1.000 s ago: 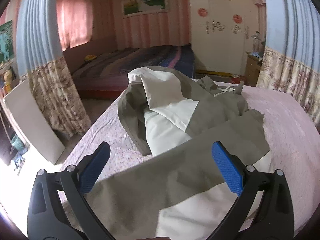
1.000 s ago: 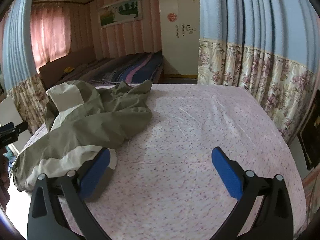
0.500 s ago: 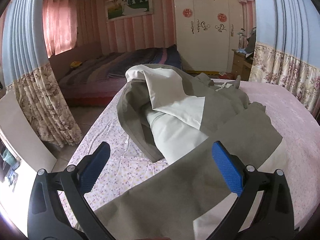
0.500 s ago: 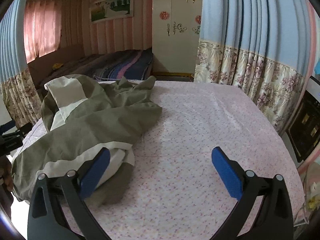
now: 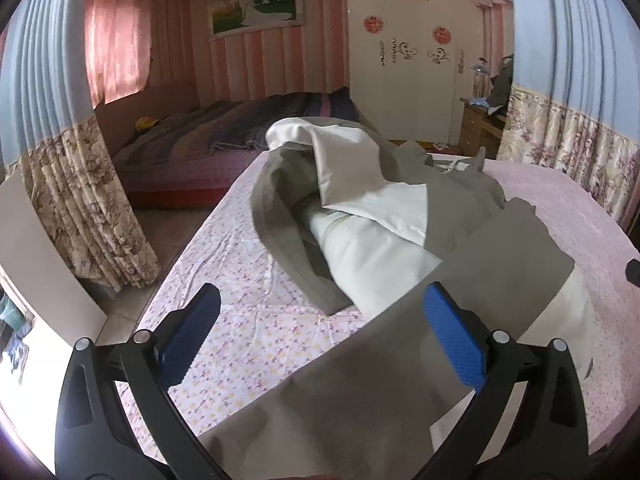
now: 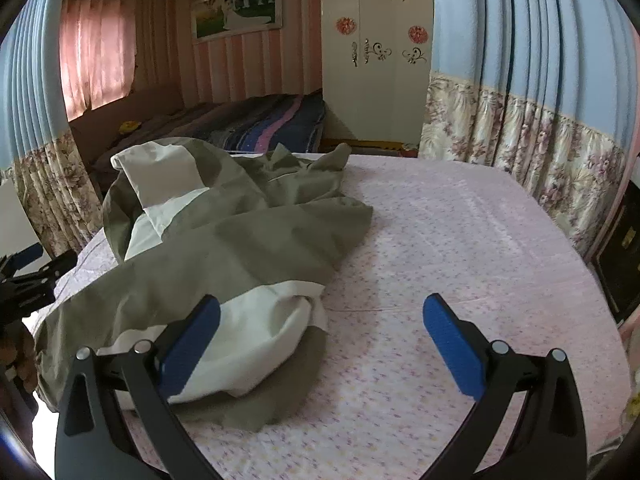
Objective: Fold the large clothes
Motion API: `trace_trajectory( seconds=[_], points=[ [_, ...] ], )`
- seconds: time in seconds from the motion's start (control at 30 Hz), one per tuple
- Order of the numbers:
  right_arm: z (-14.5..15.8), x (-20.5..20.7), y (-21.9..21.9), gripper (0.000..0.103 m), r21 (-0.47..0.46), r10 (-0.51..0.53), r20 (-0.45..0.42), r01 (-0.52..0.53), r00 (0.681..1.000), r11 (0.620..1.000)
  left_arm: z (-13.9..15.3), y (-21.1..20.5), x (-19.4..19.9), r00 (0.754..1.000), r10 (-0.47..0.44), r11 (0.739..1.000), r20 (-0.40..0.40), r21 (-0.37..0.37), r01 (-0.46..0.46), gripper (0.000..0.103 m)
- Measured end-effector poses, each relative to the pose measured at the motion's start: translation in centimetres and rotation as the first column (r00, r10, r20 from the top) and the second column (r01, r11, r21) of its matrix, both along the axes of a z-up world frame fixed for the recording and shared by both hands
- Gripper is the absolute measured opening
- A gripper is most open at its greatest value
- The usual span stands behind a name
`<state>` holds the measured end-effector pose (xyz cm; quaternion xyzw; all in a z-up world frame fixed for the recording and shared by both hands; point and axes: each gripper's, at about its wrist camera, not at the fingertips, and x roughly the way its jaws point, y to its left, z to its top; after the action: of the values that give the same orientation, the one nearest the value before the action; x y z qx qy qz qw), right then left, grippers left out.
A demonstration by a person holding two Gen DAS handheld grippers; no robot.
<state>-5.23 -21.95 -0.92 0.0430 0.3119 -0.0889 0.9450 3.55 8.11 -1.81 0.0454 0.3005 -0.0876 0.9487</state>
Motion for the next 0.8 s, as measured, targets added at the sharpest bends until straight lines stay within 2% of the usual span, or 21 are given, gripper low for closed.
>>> trace_trajectory(
  seconds=[0.33, 0.67, 0.73, 0.77, 0.8],
  points=[
    [-2.9, 3.3, 2.0, 0.101, -0.017, 0.058, -0.070, -0.060, 0.996, 0.998, 0.0, 1.4, 1.3, 0.998, 0.060, 0.998, -0.007, 0.008, -0.060, 0.100],
    [-4.8, 5.9, 1.9, 0.101, -0.030, 0.052, -0.128, -0.056, 0.990, 0.998, -0.1, 0.7, 2.3, 0.997, 0.067, 0.998, -0.037, 0.012, -0.066, 0.100],
    [-5.4, 6.7, 2.1, 0.093, -0.020, 0.067, -0.148, -0.071, 0.987, 0.997, -0.3, 0.7, 2.5, 0.996, 0.066, 0.998, -0.051, 0.006, -0.066, 0.100],
    [-5.8, 7.0, 2.1, 0.080, -0.007, 0.080, -0.159, -0.082, 0.984, 0.997, -0.4, 0.6, 2.6, 0.996, 0.069, 0.998, -0.062, 0.006, -0.068, 0.100],
    [-6.2, 7.2, 2.2, 0.060, 0.015, 0.103, -0.171, -0.102, 0.980, 0.995, -0.4, 0.6, 2.7, 0.995, 0.070, 0.998, -0.069, 0.009, -0.070, 0.100]
  ],
)
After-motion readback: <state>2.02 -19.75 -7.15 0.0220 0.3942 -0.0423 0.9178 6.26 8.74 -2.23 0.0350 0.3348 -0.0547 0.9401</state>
